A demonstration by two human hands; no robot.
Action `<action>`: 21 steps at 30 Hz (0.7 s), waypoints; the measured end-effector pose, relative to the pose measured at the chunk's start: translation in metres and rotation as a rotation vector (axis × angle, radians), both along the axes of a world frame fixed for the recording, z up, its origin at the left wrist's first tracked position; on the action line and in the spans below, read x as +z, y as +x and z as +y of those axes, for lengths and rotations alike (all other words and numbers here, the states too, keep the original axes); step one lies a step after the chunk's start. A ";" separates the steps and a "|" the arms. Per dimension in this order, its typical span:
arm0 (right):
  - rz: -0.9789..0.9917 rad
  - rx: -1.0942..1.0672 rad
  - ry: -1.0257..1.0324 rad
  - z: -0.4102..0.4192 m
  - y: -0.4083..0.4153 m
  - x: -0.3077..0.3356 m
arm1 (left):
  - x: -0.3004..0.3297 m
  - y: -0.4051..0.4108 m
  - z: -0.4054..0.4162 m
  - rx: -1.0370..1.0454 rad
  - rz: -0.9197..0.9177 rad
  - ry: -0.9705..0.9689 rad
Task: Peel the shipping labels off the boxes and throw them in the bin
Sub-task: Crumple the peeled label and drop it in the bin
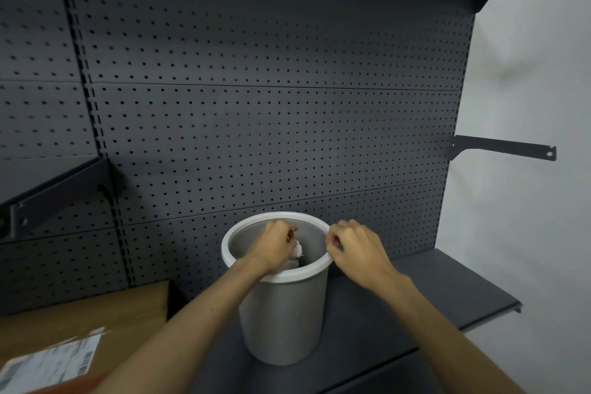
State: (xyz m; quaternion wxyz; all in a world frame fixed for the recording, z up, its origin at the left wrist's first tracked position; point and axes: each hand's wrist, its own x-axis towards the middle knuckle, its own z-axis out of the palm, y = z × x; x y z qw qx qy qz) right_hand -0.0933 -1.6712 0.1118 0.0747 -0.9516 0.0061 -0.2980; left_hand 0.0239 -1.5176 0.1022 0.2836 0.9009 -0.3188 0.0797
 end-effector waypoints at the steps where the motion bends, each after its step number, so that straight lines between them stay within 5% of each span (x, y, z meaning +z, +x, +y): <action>1: 0.000 0.002 0.000 0.001 0.000 0.000 | 0.000 0.002 0.001 0.007 -0.018 -0.004; 21: -0.038 0.129 0.029 0.044 0.011 0.003 | 0.020 -0.024 0.059 0.122 -0.269 0.060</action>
